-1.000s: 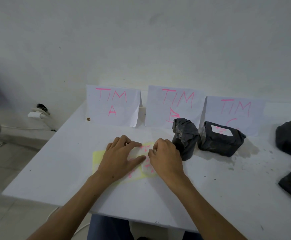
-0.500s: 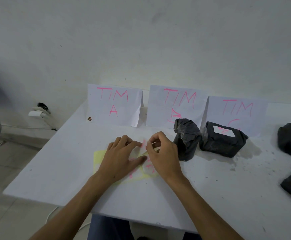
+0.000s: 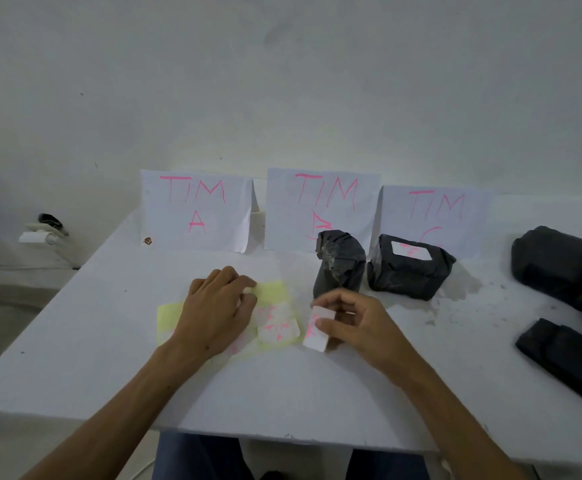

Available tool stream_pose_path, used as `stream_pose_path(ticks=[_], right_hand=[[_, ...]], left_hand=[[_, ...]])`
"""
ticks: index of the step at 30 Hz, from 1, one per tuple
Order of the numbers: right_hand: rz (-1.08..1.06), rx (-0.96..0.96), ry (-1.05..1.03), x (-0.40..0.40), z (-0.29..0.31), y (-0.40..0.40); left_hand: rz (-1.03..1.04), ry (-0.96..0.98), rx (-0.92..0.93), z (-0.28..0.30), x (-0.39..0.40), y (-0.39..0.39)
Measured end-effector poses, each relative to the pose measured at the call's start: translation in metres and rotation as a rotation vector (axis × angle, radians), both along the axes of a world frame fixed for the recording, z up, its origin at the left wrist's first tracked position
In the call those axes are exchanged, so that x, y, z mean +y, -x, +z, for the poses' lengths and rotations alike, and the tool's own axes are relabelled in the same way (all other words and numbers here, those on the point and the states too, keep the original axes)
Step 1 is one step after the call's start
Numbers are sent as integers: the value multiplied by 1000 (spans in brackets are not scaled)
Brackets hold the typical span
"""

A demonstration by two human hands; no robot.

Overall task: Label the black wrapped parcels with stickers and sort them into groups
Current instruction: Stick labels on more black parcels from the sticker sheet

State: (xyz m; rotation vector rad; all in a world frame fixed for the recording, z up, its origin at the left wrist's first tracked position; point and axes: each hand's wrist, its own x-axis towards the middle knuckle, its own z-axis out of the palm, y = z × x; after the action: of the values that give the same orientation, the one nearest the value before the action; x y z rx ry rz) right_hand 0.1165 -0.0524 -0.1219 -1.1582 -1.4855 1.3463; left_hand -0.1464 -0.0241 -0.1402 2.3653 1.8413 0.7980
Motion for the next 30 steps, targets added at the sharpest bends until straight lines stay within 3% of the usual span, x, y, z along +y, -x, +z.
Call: stream_pose_path(ticks=[3, 9, 13, 19, 30], right_hand=[[-28, 56, 99, -2, 2, -28], [-251, 378, 119, 8, 5, -53], [-341, 458, 127, 9, 1, -51], [-330, 377, 67, 13, 2, -49], [-302, 145, -9, 27, 24, -22]], left_hand=[[-86, 41, -124, 16, -1, -26], [-234, 400, -514, 27, 6, -100], [-212, 342, -612, 21, 20, -119], [-197, 369, -846, 14, 25, -111], [-151, 496, -1078, 17, 22, -106]])
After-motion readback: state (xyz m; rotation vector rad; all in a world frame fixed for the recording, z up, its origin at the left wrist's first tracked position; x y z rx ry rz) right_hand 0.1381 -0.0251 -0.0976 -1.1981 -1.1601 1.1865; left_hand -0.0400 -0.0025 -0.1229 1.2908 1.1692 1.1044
